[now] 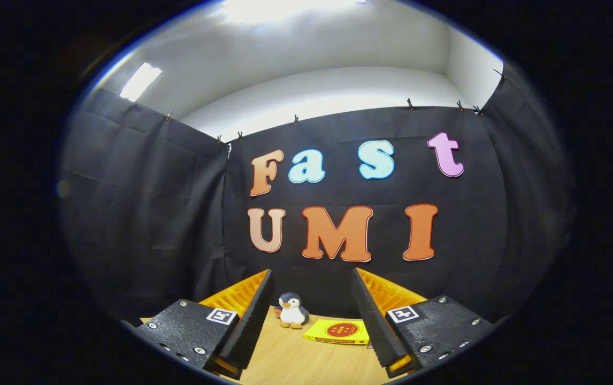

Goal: Open the storage box then place both shoes into the box .Put the left shoe in first, then the right shoe, with the right side of both shoes facing outward in a uniform manner.

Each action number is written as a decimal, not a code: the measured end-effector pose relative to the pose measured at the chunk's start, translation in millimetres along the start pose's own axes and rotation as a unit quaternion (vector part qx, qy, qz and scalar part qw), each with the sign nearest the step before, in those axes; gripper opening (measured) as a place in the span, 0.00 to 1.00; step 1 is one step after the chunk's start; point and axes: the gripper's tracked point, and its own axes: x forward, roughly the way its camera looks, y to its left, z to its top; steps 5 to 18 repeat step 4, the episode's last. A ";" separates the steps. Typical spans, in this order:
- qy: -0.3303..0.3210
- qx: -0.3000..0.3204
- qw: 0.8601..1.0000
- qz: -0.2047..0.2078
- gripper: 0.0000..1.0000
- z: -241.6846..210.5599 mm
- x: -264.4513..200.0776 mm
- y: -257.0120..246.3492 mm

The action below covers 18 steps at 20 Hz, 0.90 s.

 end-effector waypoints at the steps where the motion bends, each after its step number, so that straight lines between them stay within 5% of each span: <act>1: 0.001 0.008 1.000 0.004 0.87 -1.7 -1.1 1.4; 18: -0.012 0.013 1.000 0.006 0.87 -1.1 -2.3 -1.1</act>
